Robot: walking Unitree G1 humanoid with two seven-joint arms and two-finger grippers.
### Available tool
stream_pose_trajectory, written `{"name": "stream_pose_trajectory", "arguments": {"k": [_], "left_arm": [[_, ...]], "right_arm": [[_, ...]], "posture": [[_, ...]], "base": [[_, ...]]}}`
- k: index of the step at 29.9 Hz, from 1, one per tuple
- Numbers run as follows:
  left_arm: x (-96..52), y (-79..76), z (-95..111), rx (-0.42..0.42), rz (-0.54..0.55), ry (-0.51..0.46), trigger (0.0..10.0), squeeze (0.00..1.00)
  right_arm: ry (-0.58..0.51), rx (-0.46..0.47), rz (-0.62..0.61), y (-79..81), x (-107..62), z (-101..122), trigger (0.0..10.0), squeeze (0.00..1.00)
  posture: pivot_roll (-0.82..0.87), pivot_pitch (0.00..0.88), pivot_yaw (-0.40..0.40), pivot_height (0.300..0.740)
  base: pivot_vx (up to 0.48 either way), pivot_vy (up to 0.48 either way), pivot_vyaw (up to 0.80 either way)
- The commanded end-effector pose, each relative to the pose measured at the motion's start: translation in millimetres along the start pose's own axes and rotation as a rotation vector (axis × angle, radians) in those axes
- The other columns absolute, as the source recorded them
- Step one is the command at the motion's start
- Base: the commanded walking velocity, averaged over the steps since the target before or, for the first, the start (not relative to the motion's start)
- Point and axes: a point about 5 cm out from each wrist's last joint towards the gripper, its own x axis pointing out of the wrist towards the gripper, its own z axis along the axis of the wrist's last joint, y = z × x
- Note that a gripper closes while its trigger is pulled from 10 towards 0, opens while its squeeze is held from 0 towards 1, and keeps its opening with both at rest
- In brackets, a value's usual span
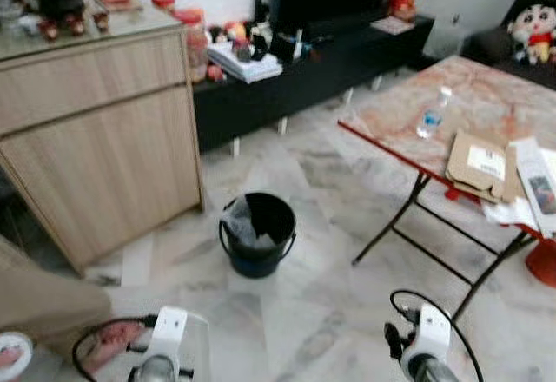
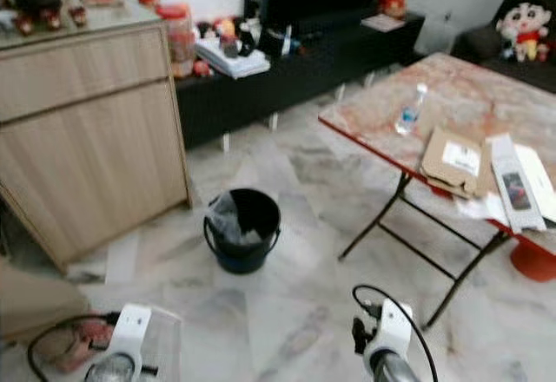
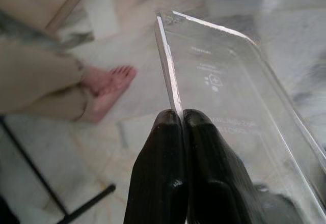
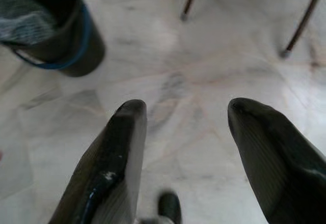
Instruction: Picking trash to rubbish bin
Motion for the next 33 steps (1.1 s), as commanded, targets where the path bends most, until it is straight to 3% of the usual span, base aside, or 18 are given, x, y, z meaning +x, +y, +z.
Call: {"name": "stream_pose_trajectory", "arguments": {"k": [1,9,33], "left_arm": [[-0.9,-7.7,0.2,-0.008,-0.02,0.003,10.0,0.0],[-0.9,-7.8,0.1,-0.009,-0.02,0.002,10.0,0.0],[0.0,-7.4,4.1,0.0,-0.023,-0.01,10.0,0.0]], "right_arm": [[-0.008,-0.025,-0.021,-9.0,-0.8,4.4,10.0,0.0],[-0.014,-0.028,-0.012,-7.7,-0.8,4.4,10.0,0.0],[0.005,-0.026,-0.012,-7.8,-1.1,1.7,10.0,0.0]], "posture": [[0.08,0.0,-0.104,0.74],[0.08,0.0,-0.104,0.74],[0.08,0.0,-0.1,0.74]], "base": [[0.368,0.0,0.0],[0.37,0.0,0.56],[0.369,0.0,0.0]]}}
